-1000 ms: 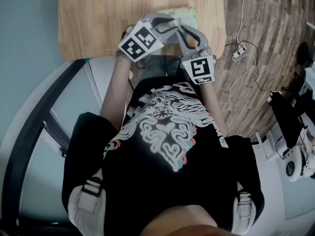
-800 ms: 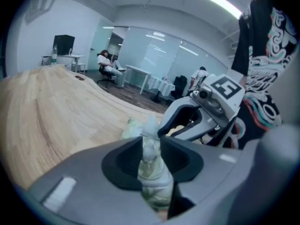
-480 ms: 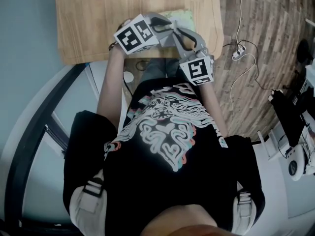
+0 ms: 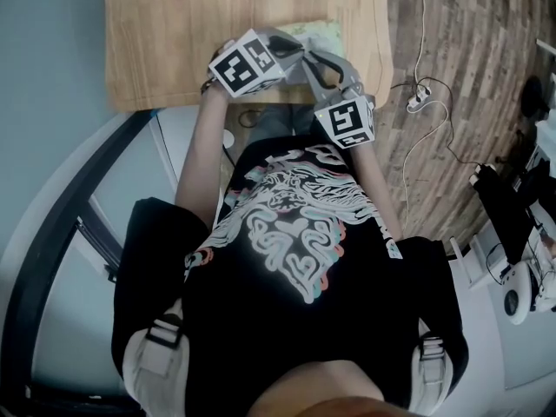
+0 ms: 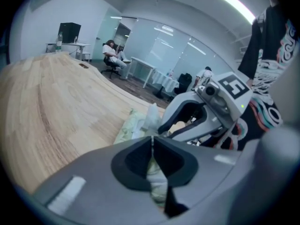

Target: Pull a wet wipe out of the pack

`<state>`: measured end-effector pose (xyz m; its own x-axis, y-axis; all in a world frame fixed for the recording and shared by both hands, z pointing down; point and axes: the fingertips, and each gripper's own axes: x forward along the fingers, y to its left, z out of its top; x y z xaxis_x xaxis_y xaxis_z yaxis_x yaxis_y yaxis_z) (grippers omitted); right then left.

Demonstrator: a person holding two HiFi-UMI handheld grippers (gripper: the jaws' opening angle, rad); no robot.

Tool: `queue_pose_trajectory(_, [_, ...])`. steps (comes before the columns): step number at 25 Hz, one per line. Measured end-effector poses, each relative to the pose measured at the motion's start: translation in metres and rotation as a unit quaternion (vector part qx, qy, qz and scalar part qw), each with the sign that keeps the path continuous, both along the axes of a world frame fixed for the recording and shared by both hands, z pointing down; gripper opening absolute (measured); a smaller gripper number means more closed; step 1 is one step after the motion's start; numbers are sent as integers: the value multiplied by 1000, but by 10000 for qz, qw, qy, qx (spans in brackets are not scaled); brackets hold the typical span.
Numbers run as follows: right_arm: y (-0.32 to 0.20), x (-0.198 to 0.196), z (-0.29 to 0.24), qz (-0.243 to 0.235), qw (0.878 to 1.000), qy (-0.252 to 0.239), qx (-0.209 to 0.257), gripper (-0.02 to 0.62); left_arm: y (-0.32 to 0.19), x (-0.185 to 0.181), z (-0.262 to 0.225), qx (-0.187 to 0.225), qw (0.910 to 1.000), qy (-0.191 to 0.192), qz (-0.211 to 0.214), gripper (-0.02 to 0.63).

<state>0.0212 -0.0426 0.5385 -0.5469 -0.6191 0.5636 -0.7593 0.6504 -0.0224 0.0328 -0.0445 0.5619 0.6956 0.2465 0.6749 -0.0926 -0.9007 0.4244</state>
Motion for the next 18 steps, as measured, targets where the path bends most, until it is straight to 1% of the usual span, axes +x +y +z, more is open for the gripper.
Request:
queue_pose_trajectory(3, [-1, 2, 2, 1, 9999, 104, -54, 54, -3, -2, 3, 92, 9996, 105, -250, -3])
queue_pose_trajectory(8, [-2, -1, 2, -8, 9999, 112, -35, 54, -4, -2, 1, -198, 9973, 223, -678, -3])
queue_pose_trajectory(13, [-6, -2, 4, 22, 9998, 184, -100, 54, -9, -6, 0, -482, 9922, 311, -1104, -3])
queue_pose_trajectory(18, [-7, -4, 4, 17, 9997, 206, -103, 57, -10, -9, -2, -683, 9879, 358, -1345, -3])
